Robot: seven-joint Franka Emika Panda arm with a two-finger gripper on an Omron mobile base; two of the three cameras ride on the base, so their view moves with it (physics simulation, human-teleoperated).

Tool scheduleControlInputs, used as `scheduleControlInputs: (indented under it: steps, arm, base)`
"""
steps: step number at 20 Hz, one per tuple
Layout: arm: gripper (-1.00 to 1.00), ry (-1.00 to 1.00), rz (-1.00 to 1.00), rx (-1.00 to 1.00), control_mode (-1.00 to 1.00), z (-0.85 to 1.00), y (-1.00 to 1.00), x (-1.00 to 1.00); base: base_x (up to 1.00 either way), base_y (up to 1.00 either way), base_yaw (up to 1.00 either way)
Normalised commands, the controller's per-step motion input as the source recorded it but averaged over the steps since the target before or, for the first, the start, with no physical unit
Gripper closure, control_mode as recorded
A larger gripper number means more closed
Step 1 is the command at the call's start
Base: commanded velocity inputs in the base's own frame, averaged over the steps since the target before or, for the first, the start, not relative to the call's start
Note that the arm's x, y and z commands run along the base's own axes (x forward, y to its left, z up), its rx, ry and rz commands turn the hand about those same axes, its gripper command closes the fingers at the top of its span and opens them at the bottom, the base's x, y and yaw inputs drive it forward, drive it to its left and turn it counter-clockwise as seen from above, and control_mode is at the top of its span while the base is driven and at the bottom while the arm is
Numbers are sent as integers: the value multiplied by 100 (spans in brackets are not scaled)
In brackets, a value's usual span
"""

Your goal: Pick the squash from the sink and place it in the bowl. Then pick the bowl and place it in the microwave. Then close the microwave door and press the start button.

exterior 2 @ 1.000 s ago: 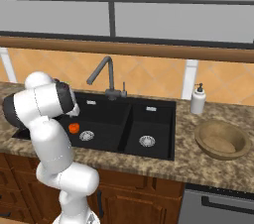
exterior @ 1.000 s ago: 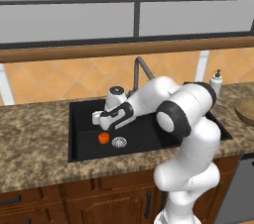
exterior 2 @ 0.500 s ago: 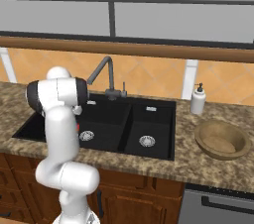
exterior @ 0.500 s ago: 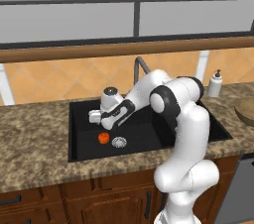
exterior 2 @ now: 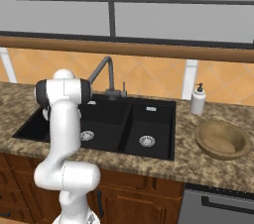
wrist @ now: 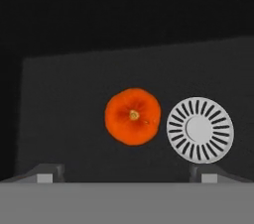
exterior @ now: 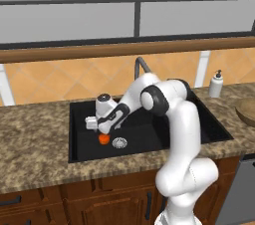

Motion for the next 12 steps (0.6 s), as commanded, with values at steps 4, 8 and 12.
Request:
scheduleControlInputs:
  steps: [4,8,12]
  arm:
    - [-100,10,-1,0,-100,-35,0,24]
    - [-100,9,0,0,-100,-24,-4,18]
    - [-100,9,0,0,-100,-18,-8,5]
  base:
    - [0,0,0]
    - [0,0,0]
    - [0,0,0]
